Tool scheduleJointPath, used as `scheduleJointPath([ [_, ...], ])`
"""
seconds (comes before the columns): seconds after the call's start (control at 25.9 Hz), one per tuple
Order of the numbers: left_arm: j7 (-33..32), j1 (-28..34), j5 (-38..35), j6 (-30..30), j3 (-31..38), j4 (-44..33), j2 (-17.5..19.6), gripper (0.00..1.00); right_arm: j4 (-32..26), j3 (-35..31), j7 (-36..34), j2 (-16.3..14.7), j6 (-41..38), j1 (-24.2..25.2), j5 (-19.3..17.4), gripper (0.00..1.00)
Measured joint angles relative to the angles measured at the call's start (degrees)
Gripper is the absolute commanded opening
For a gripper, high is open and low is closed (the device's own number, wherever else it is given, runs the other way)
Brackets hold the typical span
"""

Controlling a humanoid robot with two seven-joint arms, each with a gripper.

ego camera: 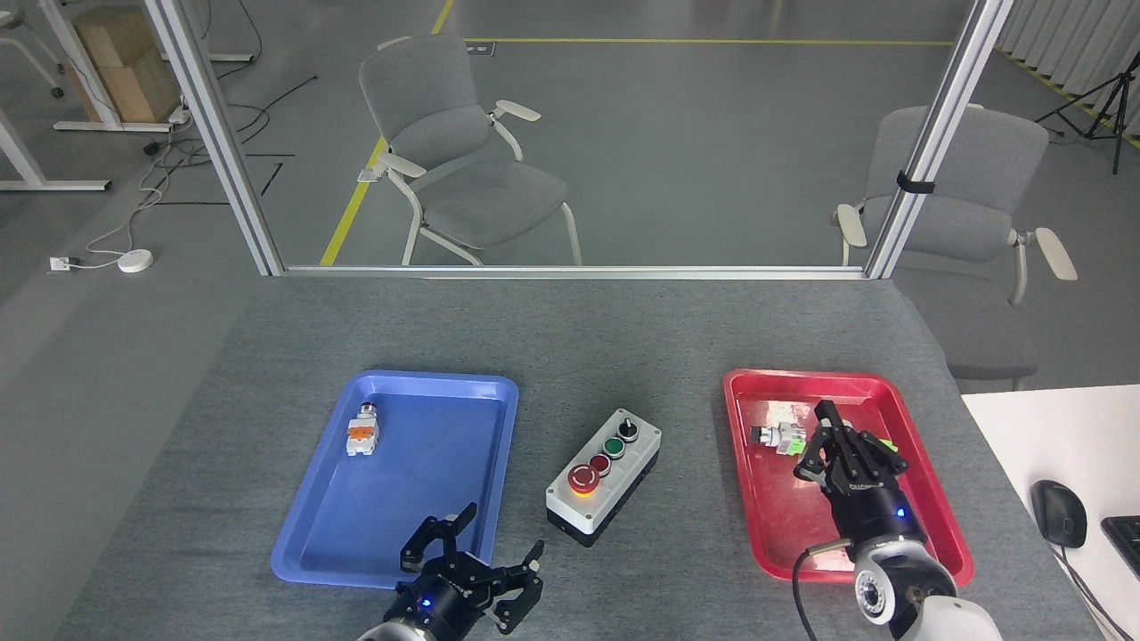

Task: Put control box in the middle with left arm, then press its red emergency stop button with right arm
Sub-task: 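Move the right gripper over the control box and press the red button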

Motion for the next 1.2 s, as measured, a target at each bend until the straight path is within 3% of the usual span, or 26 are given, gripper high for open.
scheduleJointPath([
  [0.27,0.1,4.6,0.3,-6.5,18.2,-8.1,1.2,0.98,5.5,11.1,0.1,2.3,0.3,-9.3,-4.0,0.00],
  [0.54,0.1,-1.0,6.3,-6.8,31.7,-5.9,0.8,0.98,9.2,21.8,0.4,6.4,0.0,-11.7,-4.6,0.00],
  [0.81,0.0,-6.9,12.3,-4.4,34.6,-0.1,1.2,0.98,16.0,27.1,0.5,9.9,0.0,-12.8,-4.7,0.00],
  [1.2,-0.3,-7.3,12.6,-3.8,34.7,2.8,1.0,0.99,21.3,29.3,0.6,11.5,0.0,-13.9,-4.7,0.00],
])
